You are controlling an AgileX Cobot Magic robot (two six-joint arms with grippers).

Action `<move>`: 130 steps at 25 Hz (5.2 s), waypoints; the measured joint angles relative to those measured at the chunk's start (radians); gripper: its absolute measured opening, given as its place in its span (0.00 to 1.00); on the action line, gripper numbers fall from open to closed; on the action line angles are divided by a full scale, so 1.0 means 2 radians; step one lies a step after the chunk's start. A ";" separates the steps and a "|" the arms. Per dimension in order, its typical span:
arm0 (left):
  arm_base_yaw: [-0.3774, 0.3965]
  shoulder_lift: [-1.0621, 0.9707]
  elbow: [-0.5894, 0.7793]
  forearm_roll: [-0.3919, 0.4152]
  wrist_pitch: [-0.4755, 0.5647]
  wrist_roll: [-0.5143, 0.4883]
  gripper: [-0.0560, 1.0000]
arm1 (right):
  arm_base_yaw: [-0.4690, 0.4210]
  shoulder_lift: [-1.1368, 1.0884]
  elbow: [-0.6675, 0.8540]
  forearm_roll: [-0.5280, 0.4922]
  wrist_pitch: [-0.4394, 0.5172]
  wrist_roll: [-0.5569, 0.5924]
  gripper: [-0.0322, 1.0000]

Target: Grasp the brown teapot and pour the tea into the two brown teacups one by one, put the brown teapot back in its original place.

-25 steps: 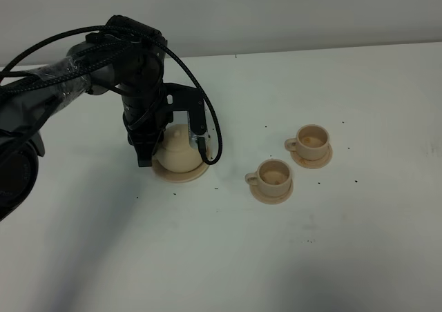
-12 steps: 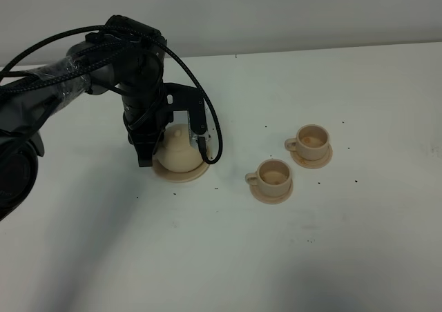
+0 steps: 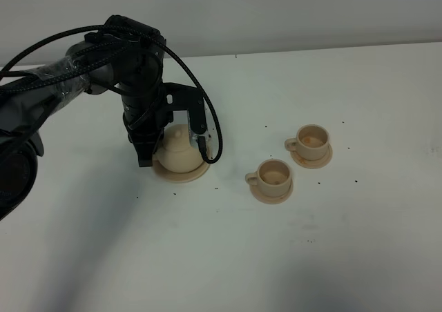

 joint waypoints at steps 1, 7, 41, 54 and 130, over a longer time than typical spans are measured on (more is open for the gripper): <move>0.000 0.000 0.000 0.000 0.000 0.000 0.17 | 0.000 0.000 0.000 0.000 0.000 0.000 0.26; 0.007 0.000 0.000 -0.014 0.000 0.000 0.17 | 0.000 0.000 0.000 0.000 0.000 0.000 0.26; 0.024 -0.030 0.000 -0.066 -0.016 0.000 0.17 | 0.000 0.000 0.000 0.000 0.000 0.000 0.26; 0.024 -0.030 -0.081 -0.075 0.016 0.000 0.17 | 0.000 0.000 0.000 0.000 0.000 0.000 0.26; -0.090 0.071 -0.224 -0.077 0.007 0.003 0.17 | 0.000 0.000 0.000 0.000 0.000 0.000 0.26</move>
